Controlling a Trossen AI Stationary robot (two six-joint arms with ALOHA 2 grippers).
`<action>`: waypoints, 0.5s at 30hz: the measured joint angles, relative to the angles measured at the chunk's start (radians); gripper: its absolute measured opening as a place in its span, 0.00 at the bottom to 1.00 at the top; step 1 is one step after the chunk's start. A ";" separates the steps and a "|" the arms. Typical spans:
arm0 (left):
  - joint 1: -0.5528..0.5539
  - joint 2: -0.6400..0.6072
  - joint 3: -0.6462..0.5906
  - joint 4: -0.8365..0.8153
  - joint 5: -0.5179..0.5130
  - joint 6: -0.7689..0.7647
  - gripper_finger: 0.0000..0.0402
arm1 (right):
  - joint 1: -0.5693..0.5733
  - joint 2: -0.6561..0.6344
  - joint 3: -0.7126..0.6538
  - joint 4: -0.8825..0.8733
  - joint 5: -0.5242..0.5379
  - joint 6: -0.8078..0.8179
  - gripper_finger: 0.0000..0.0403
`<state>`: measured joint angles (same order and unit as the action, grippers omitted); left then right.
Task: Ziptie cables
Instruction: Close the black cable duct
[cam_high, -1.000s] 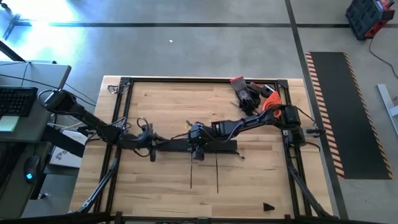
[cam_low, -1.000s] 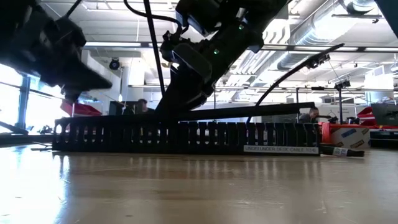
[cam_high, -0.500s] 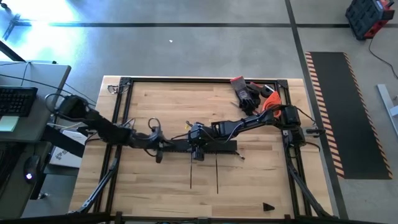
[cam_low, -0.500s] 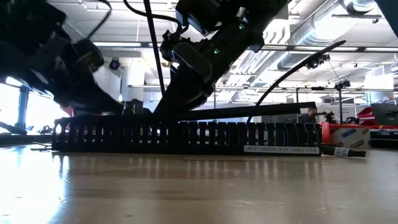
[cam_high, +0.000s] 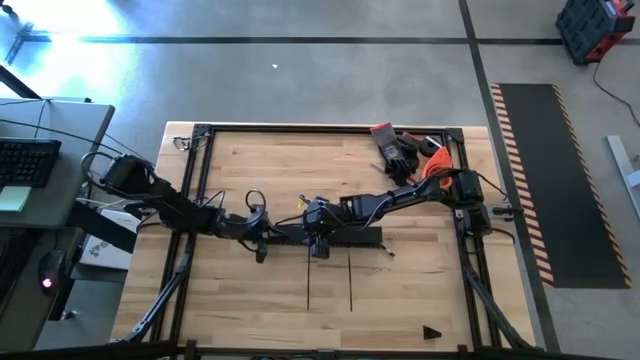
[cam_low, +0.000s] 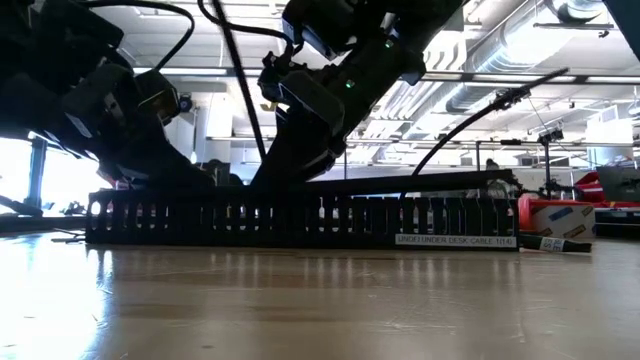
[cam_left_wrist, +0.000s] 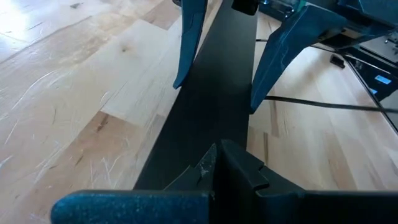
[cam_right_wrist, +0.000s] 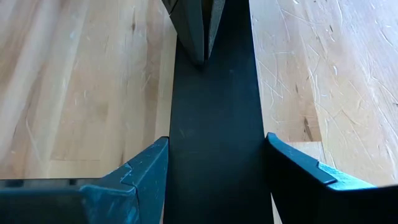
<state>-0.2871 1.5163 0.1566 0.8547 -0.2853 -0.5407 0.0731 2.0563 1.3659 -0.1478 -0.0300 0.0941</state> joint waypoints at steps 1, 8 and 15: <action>0.000 0.000 0.000 0.000 0.000 0.000 0.00 | 0.001 0.000 0.000 0.000 -0.003 0.001 0.52; 0.000 0.002 -0.002 0.000 0.002 -0.002 0.00 | 0.010 0.000 0.000 0.003 0.005 -0.015 0.57; 0.000 0.002 -0.002 0.000 0.004 0.000 0.00 | 0.015 -0.049 0.000 0.022 -0.005 -0.071 0.69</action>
<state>-0.2871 1.5181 0.1551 0.8551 -0.2817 -0.5404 0.0885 2.0076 1.3663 -0.1262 -0.0348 0.0231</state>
